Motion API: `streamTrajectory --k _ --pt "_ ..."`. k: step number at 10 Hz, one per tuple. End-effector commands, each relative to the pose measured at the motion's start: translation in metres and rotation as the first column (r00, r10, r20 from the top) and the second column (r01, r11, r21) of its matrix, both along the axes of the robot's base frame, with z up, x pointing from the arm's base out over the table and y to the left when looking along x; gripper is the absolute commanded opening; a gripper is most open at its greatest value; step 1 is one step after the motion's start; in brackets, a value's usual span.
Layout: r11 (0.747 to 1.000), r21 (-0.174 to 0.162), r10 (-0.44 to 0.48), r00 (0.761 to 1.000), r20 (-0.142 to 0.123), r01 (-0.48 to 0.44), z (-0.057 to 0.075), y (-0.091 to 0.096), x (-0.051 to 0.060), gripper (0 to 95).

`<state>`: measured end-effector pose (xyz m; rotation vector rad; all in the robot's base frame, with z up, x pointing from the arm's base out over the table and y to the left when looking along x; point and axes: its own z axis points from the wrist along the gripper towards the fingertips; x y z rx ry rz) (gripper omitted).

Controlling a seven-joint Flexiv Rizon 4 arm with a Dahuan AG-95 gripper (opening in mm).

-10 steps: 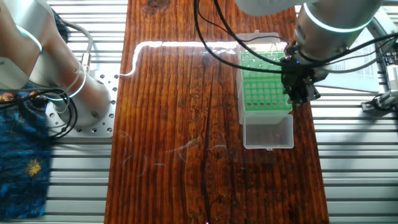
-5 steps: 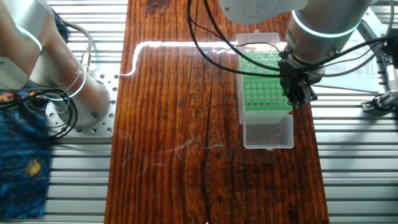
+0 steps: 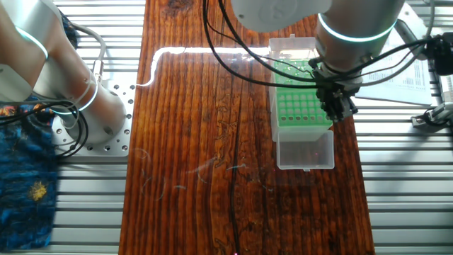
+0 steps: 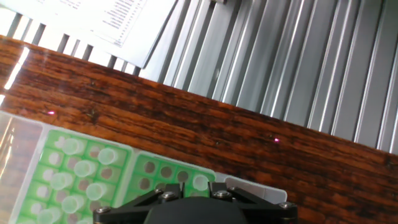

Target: Transfer all large pipette tips from one holder to another

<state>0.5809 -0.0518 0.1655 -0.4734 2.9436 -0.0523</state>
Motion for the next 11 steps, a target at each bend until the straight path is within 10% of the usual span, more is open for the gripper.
streamTrajectory --k 1,4,6,11 --pt "1.0 -0.002 0.002 1.0 0.001 -0.002 0.0 0.0 0.001 19.0" --pt "1.0 -0.009 0.001 0.999 -0.035 -0.001 0.001 0.0 0.002 19.0" --pt "1.0 -0.015 0.01 0.991 -0.135 -0.013 0.009 0.002 0.006 19.0" --pt "0.996 -0.07 0.043 0.983 -0.179 -0.056 0.015 0.003 0.008 19.0"
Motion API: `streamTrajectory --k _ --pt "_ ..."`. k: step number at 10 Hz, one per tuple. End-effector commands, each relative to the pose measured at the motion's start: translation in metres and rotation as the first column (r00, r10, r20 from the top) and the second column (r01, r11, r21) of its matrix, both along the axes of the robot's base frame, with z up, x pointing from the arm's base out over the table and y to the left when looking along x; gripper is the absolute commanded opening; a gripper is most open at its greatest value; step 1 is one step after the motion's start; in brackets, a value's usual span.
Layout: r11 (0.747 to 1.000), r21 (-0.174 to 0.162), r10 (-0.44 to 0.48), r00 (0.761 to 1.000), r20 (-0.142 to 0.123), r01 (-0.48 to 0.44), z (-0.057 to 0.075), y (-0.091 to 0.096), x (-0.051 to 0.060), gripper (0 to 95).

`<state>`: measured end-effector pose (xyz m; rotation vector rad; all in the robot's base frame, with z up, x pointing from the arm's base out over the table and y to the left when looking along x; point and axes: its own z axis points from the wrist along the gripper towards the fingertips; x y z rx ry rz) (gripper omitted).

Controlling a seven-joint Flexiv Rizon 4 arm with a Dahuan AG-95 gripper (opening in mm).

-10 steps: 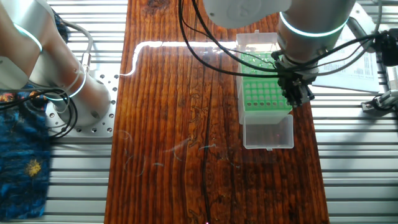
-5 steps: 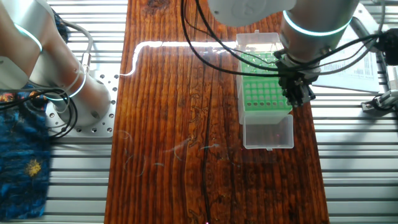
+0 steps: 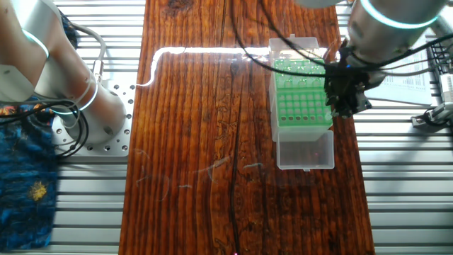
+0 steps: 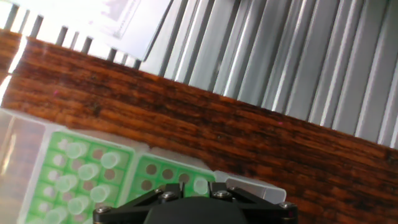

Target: Transfer all large pipette tips from one holder to another

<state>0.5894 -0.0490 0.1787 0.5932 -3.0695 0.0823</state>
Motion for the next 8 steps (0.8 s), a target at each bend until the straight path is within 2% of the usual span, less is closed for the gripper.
streamTrajectory --k 1,4,5,7,8 --pt "0.999 -0.039 -0.016 1.0 -0.013 0.015 0.0019 0.0 -0.0004 19.0" --pt "1.0 -0.019 -0.024 1.0 -0.002 0.024 0.0021 -0.0002 -0.0005 19.0" --pt "1.0 -0.005 -0.027 1.0 -0.011 0.027 0.0021 -0.0002 -0.0005 19.0" --pt "0.998 0.048 -0.036 0.999 -0.029 0.037 0.0021 -0.0002 -0.0005 19.0" --pt "0.998 0.049 -0.049 0.998 -0.032 0.05 0.0021 -0.0002 -0.0005 19.0"
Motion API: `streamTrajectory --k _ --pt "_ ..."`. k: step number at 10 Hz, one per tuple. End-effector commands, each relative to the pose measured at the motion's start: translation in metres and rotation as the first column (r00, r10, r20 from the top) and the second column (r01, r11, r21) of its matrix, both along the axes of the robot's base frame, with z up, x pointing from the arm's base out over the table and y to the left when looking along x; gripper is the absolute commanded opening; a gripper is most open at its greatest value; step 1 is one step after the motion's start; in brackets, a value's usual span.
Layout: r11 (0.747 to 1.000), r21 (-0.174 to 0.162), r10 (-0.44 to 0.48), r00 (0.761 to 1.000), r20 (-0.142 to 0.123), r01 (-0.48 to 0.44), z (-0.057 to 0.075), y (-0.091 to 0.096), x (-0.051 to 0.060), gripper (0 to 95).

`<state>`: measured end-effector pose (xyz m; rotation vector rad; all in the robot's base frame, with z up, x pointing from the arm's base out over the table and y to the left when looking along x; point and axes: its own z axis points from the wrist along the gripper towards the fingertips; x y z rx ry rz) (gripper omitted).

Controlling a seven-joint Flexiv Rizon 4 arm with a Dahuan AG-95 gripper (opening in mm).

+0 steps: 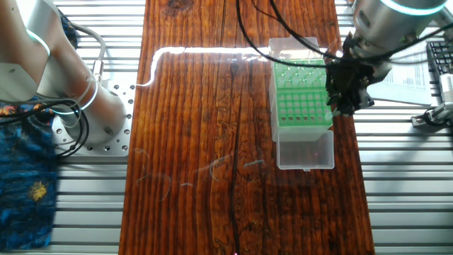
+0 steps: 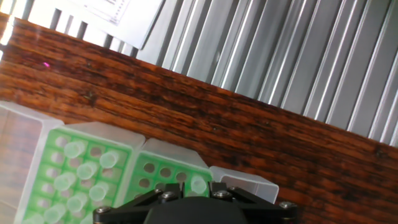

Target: Transfer all large pipette tips from one holder to another

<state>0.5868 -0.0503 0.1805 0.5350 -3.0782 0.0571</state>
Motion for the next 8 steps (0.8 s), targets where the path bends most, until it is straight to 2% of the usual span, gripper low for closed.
streamTrajectory --k 1,3,5,8 --pt "0.999 0.031 -0.024 0.999 -0.025 0.025 0.0 0.001 0.002 19.0" --pt "0.999 0.031 -0.023 1.0 -0.006 0.023 -0.004 0.0 0.004 19.0" --pt "1.0 0.027 -0.012 1.0 -0.017 0.013 -0.007 0.001 0.005 19.0" --pt "1.0 0.03 -0.005 1.0 -0.009 0.006 -0.012 -0.003 -0.001 19.0"
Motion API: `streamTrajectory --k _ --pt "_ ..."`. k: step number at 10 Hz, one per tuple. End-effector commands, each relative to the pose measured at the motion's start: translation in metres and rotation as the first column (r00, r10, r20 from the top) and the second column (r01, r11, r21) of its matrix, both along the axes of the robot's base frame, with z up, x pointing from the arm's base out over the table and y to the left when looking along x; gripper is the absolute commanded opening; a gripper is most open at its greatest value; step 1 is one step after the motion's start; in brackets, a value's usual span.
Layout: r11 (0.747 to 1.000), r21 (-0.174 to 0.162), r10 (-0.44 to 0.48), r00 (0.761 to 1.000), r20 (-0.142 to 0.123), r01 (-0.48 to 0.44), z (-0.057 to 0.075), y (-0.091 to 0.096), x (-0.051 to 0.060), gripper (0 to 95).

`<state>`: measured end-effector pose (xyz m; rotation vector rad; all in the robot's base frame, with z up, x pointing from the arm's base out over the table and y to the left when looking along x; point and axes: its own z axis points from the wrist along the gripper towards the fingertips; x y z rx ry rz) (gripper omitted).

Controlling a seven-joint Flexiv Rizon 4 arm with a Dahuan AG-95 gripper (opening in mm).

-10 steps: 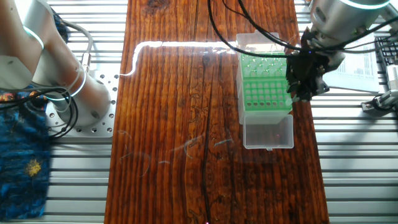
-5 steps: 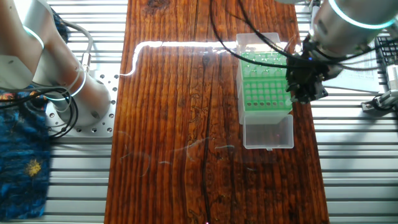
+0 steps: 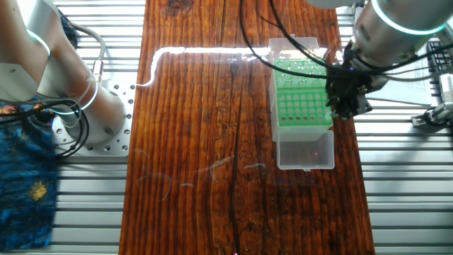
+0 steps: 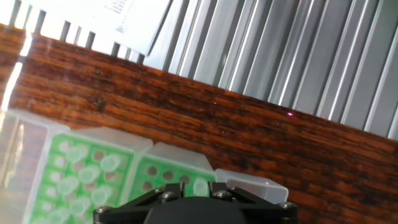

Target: Transfer all large pipette tips from one holder to another

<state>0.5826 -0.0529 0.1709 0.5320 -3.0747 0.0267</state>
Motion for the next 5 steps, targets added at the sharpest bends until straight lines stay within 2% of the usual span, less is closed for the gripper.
streamTrajectory --k 1,5 --pt "1.0 0.011 -0.004 1.0 -0.002 0.004 -0.0023 -0.0005 0.0026 19.0" --pt "1.0 0.009 -0.007 1.0 0.0 0.007 -0.0088 -0.0004 0.0054 19.0"
